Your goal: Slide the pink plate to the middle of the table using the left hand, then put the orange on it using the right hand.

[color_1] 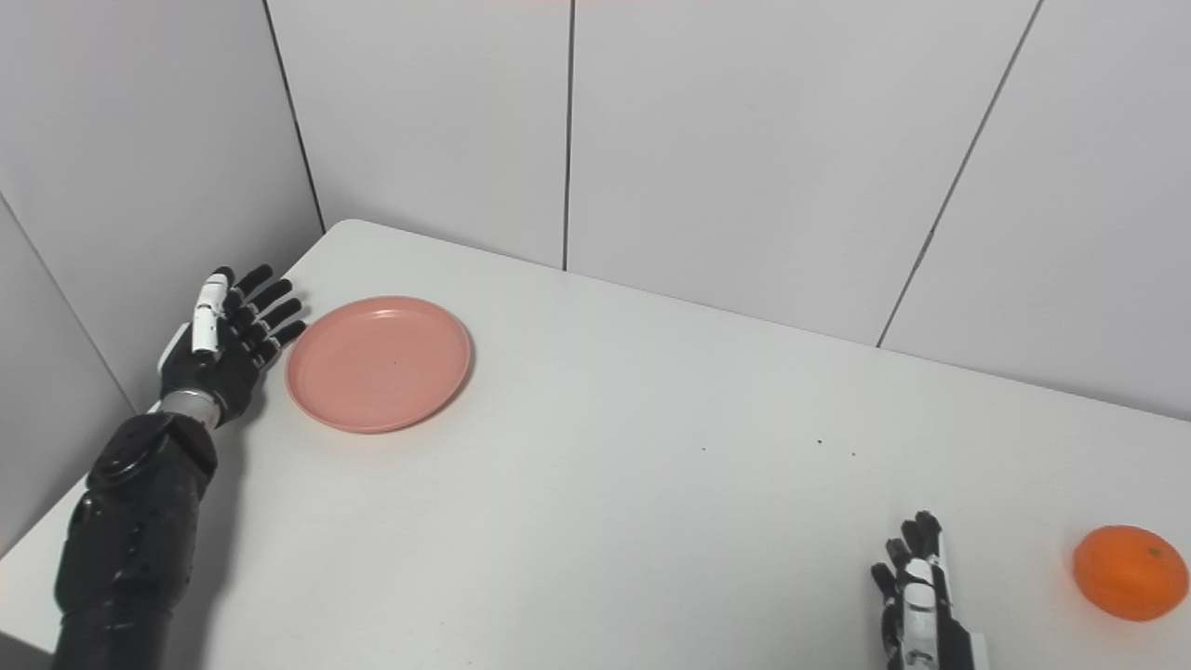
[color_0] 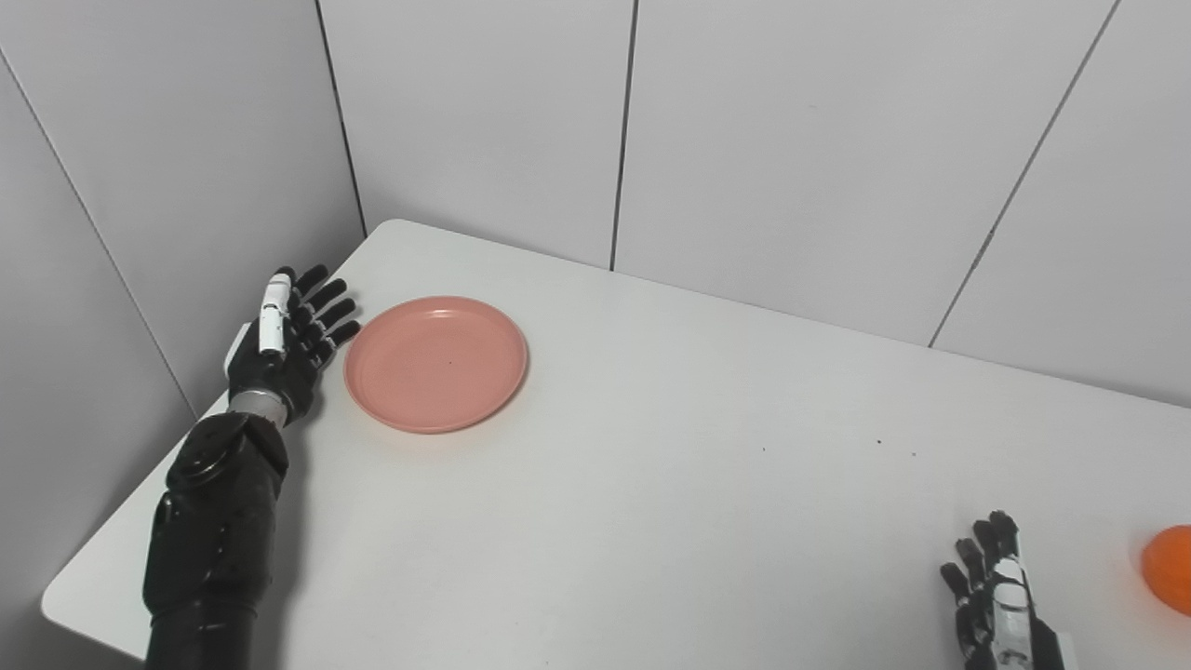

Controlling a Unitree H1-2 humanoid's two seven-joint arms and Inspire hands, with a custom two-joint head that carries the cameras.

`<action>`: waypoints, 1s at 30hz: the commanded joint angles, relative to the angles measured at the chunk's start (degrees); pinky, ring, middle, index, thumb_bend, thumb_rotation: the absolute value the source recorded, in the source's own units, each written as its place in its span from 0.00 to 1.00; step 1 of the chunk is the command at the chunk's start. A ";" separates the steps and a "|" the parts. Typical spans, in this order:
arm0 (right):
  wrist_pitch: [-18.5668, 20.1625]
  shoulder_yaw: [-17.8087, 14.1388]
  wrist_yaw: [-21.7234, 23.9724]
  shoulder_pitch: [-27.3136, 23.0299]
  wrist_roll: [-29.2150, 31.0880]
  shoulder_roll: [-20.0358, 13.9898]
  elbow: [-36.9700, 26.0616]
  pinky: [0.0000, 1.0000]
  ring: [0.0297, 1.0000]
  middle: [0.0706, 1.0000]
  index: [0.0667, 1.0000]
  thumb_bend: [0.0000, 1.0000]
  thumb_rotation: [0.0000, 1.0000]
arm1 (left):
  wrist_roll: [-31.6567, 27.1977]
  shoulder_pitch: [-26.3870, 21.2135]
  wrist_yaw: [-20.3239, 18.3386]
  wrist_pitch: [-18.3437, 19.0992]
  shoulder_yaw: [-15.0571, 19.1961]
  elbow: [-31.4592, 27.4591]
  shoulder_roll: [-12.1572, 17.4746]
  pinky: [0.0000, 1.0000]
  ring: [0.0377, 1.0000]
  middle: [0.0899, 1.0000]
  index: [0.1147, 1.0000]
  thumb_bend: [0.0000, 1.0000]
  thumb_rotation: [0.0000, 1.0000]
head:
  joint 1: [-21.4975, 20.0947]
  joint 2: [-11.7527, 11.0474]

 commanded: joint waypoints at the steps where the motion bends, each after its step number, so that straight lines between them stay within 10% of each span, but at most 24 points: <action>1: -0.94 -0.29 0.24 -0.21 0.06 -0.07 -1.62 1.00 0.99 1.00 1.00 0.16 1.00 | 0.32 -1.90 -1.17 -3.06 -0.49 -0.29 1.30 0.85 0.85 0.85 0.83 0.29 1.00 | 0.02 0.00; 30: -1.25 -0.12 0.50 -0.12 0.40 0.01 -1.56 1.00 0.99 1.00 1.00 0.15 1.00 | -0.35 -4.46 -5.66 -7.31 -5.58 9.61 0.42 0.79 0.80 0.80 0.79 0.35 1.00 | -0.45 0.45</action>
